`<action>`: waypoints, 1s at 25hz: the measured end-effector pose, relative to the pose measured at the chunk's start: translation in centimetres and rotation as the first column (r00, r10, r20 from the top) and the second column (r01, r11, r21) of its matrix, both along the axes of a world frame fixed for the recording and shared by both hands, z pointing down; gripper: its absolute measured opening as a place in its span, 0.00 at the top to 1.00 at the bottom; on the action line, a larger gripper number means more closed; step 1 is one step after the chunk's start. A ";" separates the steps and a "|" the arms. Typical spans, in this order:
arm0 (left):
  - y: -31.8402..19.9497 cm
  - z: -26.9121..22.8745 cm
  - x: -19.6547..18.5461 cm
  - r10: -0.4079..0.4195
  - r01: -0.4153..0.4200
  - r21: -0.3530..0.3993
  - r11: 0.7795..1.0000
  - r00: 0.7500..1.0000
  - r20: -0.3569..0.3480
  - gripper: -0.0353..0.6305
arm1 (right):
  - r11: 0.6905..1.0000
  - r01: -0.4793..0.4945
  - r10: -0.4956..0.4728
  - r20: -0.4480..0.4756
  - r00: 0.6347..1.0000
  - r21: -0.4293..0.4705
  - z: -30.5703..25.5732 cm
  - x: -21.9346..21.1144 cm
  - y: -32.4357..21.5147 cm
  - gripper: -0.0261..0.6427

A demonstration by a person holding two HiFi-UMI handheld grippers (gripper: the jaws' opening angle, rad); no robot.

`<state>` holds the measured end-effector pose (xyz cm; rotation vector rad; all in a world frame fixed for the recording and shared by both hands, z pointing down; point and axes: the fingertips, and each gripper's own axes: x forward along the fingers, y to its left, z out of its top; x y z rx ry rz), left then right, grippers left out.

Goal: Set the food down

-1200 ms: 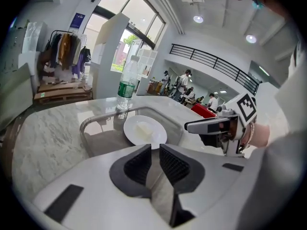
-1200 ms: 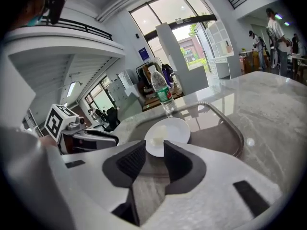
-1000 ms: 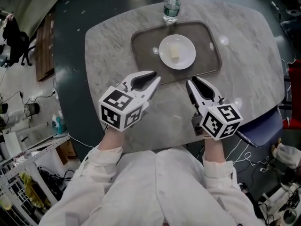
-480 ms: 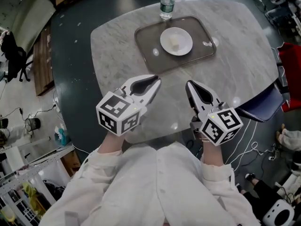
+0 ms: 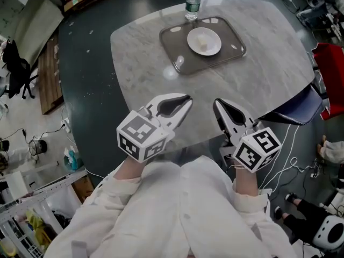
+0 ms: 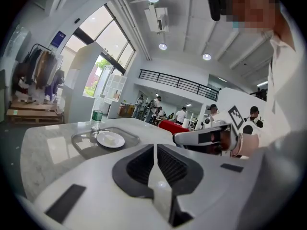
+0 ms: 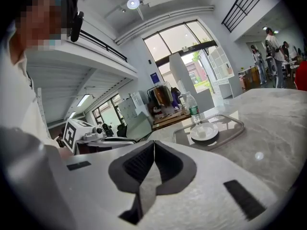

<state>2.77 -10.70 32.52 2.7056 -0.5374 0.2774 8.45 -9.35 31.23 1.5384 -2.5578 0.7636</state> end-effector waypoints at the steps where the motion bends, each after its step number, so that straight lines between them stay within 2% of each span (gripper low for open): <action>1: 0.5 -0.1 0.0 0.009 -0.009 0.001 1.000 1.000 -0.002 0.90 | 1.000 0.009 -0.009 -0.012 1.000 -0.002 0.0 -0.3 0.5 0.95; 6: 2.0 0.0 -0.1 0.015 -0.015 -0.009 1.000 1.000 -0.005 0.90 | 0.997 0.072 -0.074 -0.079 0.994 -0.022 0.8 -1.4 1.8 0.95; 10: 2.0 0.5 0.0 -0.008 0.008 -0.025 1.000 1.000 0.003 0.90 | 0.990 0.132 -0.136 -0.094 0.986 -0.046 1.3 -1.7 1.7 0.95; 15: 2.1 1.3 0.4 -0.039 0.039 -0.087 0.995 0.999 0.012 0.90 | 0.975 0.214 -0.219 -0.089 0.972 -0.061 1.5 -2.2 1.6 0.96; 19: 2.5 1.3 1.5 -0.033 0.034 -0.095 0.995 0.999 0.020 0.90 | 0.960 0.275 -0.280 -0.112 0.954 -0.059 1.1 -1.6 1.3 0.96; 22: 2.7 1.3 2.4 -0.029 0.031 -0.105 0.994 0.999 0.018 0.90 | 0.942 0.330 -0.337 -0.174 0.925 -0.068 1.0 -1.2 1.4 0.96; 25: 2.8 1.6 3.1 -0.026 0.029 -0.113 0.993 0.999 0.027 0.91 | 0.918 0.390 -0.395 -0.190 0.899 -0.069 0.9 -1.2 1.9 0.96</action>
